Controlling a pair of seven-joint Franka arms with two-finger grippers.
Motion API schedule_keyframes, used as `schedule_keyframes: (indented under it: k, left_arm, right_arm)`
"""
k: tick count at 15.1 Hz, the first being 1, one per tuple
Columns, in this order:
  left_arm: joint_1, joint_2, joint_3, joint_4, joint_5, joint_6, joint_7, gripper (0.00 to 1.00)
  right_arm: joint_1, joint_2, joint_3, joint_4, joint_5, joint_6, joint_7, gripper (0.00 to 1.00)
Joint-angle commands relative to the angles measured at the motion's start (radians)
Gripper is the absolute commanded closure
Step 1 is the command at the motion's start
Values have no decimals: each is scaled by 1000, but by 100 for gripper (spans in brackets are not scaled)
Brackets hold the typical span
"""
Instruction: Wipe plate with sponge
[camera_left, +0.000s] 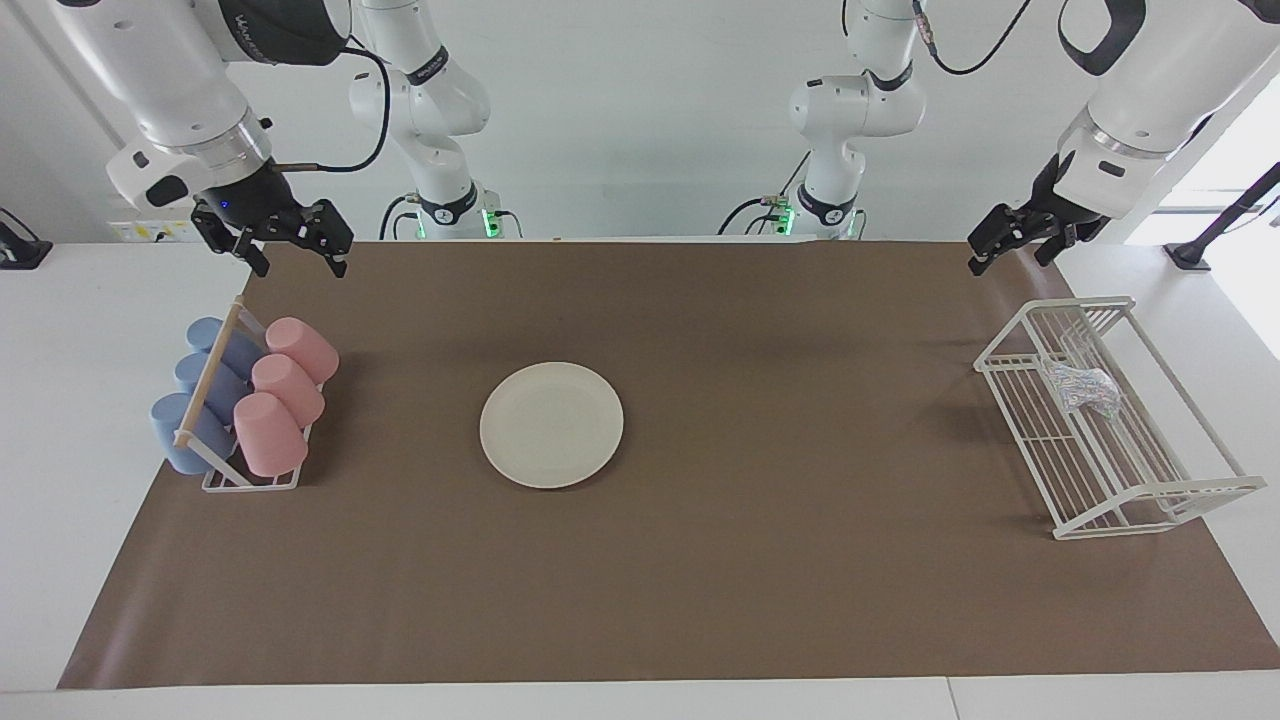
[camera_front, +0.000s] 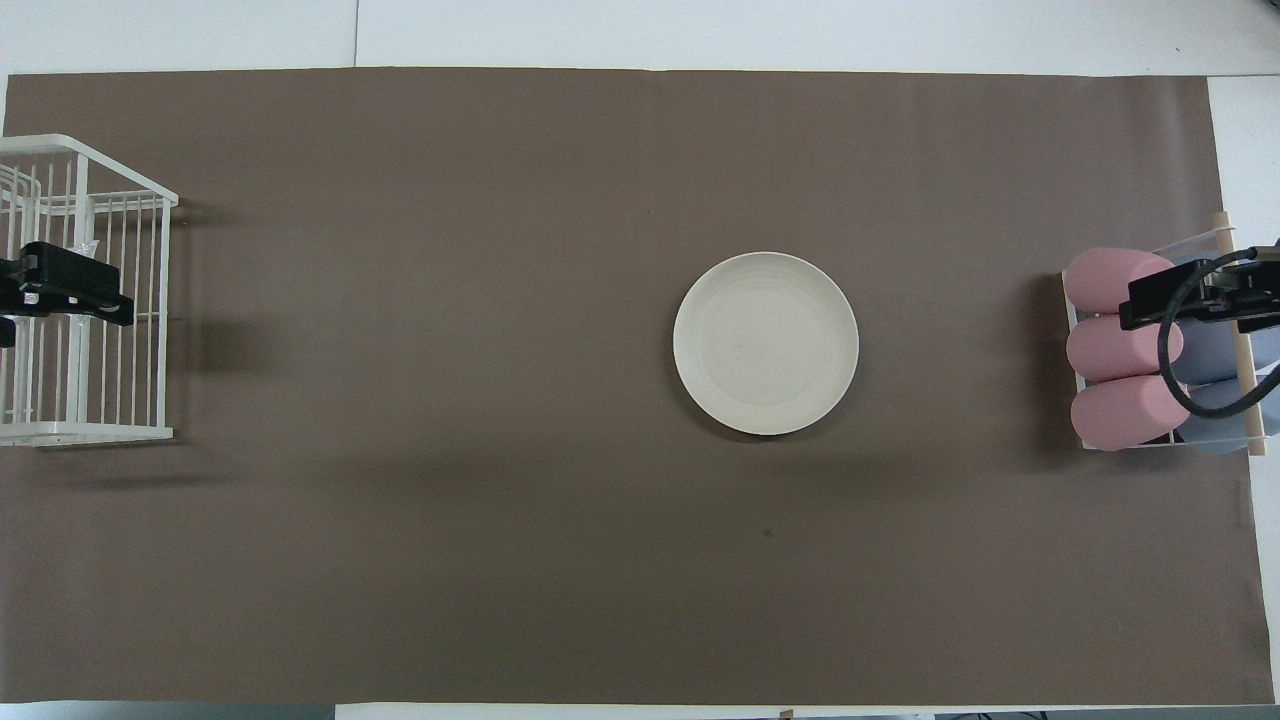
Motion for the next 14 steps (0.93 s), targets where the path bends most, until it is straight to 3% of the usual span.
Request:
schedule_keyframes:
  k: [1,6,11,14]
  left_arm:
    - [9,5,0,6,-8,8,7,0]
    - [11,3,0,6,-12,11,-4,0]
    - [8,-11,3,-37,-9,63,-138,0]
    - [-4,-9,-3,-58,85,59,-174,0]
  right_arm:
    - [-6,-6,5,5,16,-14,11,0]
    - [-6,-6,5,5,16,-14,12,0]
    - [-6,-6,5,6,16,-14,15,0]
    - [-6,-6,5,6,16,-14,15,0]
